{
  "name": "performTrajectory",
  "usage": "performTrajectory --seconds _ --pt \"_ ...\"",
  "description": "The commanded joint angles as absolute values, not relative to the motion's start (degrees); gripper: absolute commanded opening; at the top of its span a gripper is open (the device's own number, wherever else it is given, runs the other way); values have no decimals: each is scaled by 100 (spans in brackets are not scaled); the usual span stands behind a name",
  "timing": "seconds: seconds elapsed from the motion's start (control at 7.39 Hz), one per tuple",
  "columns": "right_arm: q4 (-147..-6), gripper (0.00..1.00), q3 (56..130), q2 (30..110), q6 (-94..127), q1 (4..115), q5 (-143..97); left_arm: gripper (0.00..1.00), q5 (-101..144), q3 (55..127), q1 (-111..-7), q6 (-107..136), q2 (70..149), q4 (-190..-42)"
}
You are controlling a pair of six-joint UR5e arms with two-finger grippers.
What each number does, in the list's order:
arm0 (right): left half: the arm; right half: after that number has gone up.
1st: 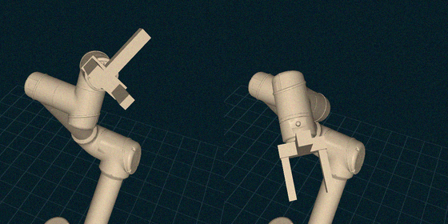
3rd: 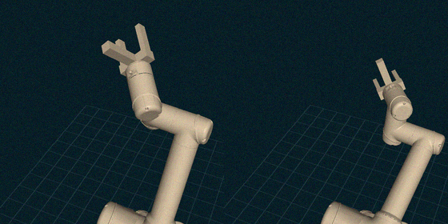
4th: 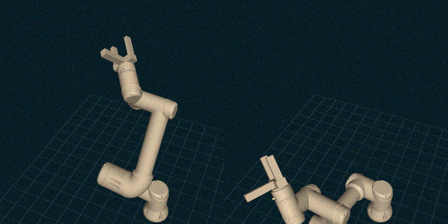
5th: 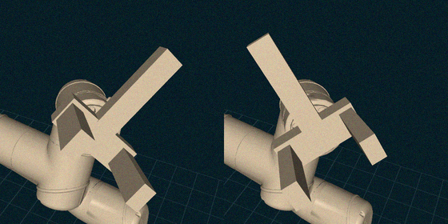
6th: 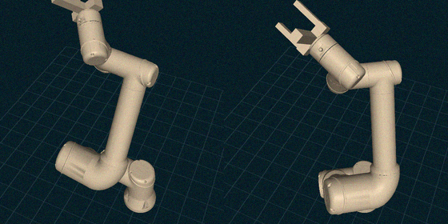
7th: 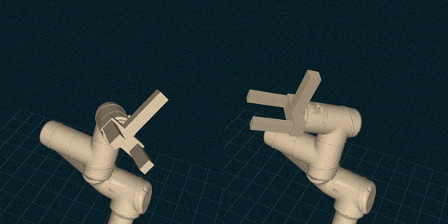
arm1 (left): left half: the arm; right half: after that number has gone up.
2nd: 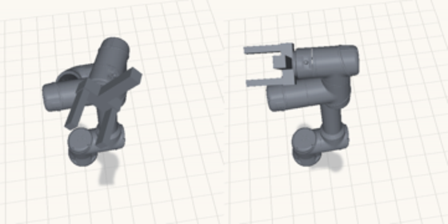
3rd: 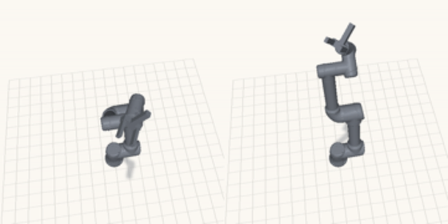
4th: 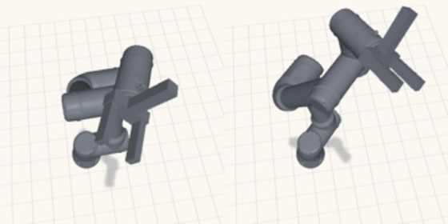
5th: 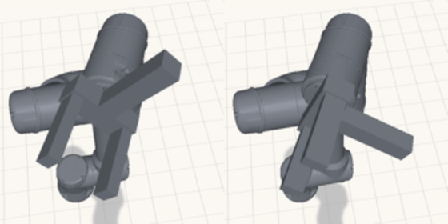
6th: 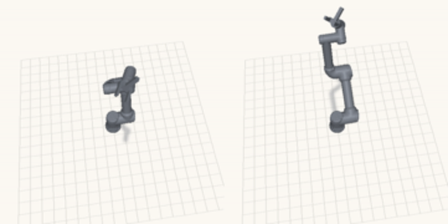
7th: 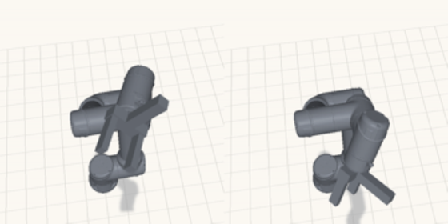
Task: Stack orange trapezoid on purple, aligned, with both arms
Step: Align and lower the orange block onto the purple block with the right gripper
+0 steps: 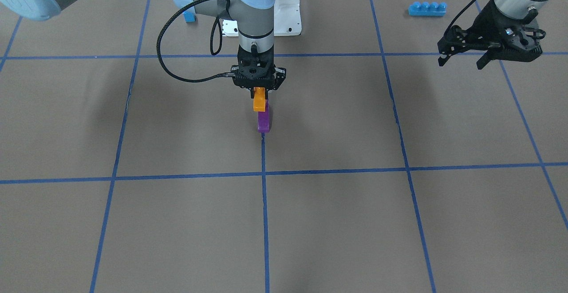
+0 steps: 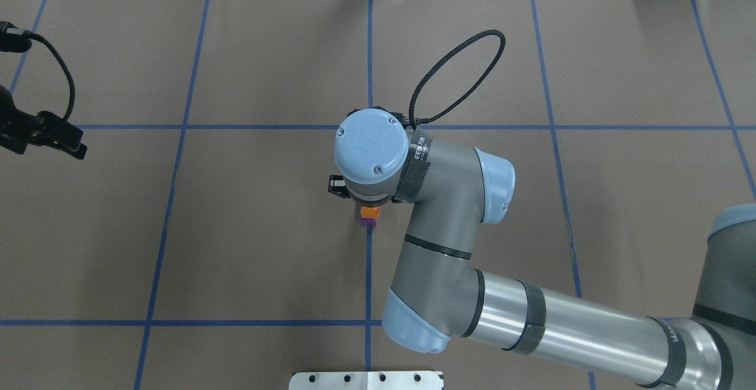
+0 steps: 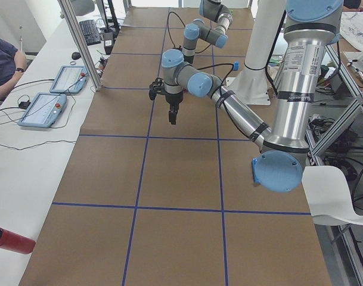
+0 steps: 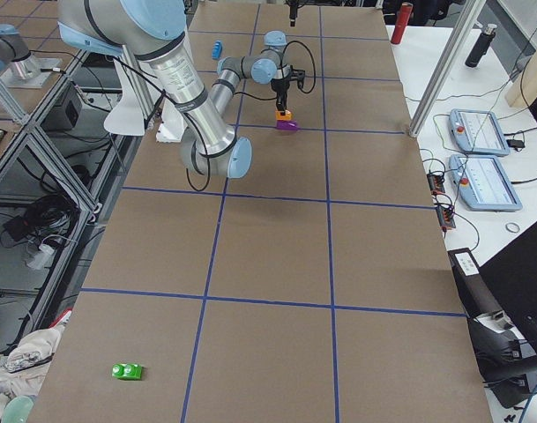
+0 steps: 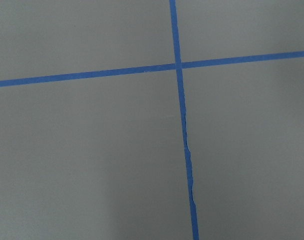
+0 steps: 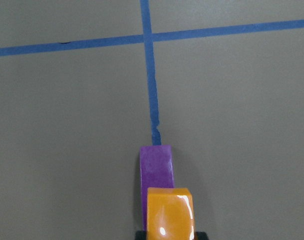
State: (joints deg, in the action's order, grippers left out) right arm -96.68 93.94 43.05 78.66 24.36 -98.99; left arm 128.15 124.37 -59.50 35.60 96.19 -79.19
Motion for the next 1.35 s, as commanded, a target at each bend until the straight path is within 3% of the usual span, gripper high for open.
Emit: performTrajectory --seconds 0.0,1.22 --pt "-9668 0 9378 4307 7866 2417 -9862 100 12814 12437 -5950 3560 9624 -7919" --pt "-9642 0 9194 4289 7866 2364 -9817 100 12814 12401 -5941 3551 9615 -7919"
